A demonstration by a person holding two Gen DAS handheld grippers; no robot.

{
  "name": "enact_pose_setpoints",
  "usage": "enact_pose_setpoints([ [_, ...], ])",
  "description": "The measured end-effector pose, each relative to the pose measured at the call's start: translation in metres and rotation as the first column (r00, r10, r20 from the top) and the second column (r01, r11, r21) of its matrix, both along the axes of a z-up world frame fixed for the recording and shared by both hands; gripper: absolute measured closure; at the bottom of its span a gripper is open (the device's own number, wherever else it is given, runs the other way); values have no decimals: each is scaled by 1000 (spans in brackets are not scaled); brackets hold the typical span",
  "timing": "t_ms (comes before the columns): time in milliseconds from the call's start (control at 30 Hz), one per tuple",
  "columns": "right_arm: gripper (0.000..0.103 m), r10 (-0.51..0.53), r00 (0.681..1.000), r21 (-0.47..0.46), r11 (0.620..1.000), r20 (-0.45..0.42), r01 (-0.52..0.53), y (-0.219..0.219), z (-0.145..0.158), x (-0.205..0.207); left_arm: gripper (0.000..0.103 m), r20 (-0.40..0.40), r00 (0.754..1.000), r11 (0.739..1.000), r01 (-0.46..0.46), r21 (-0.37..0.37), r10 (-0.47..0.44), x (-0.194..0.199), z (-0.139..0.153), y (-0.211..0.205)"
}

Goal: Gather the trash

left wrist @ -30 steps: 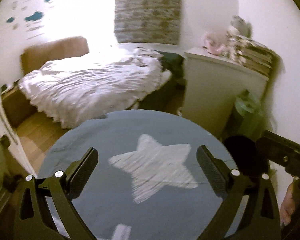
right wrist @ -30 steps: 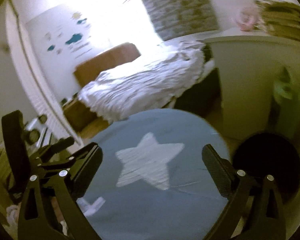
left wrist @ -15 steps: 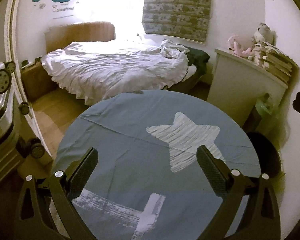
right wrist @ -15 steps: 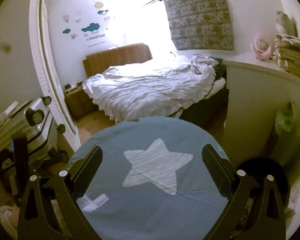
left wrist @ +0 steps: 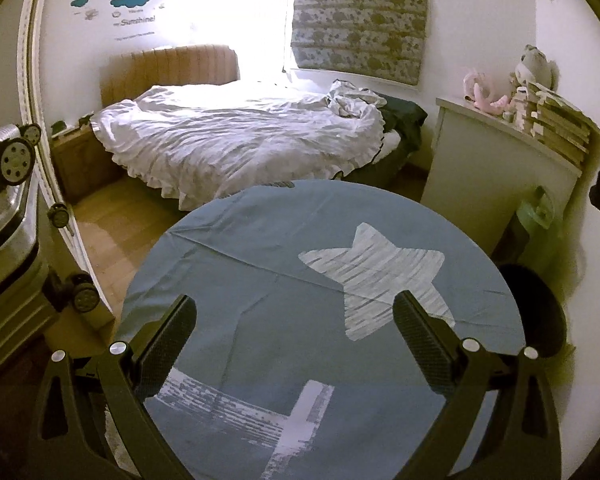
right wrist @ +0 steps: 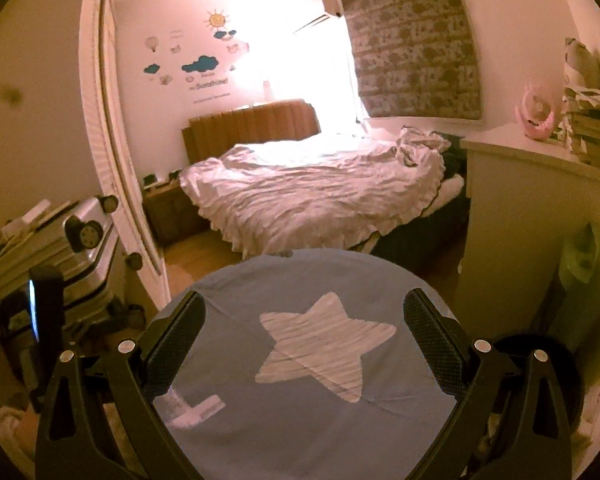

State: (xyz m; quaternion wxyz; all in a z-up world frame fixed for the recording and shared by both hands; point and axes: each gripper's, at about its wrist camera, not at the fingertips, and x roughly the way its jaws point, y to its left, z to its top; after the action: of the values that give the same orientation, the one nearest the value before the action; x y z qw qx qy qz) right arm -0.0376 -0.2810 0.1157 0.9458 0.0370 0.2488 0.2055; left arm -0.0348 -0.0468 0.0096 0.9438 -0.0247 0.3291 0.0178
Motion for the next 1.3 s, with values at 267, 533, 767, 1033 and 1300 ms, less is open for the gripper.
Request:
enact_pose_setpoints([
  [267, 5, 1, 1000, 3, 1000, 5, -1, -2, -2, 1, 5, -11, 1000, 1000, 4, 13, -4, 1, -5, -6],
  [533, 5, 19, 1000, 5, 1000, -9, -19, -5, -9, 11, 5, -36, 999, 1000, -14, 9, 14, 9, -12, -5],
  [767, 5, 21, 1000, 1, 1000, -19, -21, 1, -15, 18, 5, -42, 999, 1000, -17, 5, 18, 10, -15, -4],
  [1033, 5, 36, 999, -3, 999, -27, -36, 12, -19, 20, 5, -49, 998, 999, -43, -6, 43, 12, -17, 7],
  [1300, 5, 59, 998, 0, 998, -33, -59, 28, -23, 23, 5, -37, 997, 997, -72, -19, 71, 10, -14, 20],
])
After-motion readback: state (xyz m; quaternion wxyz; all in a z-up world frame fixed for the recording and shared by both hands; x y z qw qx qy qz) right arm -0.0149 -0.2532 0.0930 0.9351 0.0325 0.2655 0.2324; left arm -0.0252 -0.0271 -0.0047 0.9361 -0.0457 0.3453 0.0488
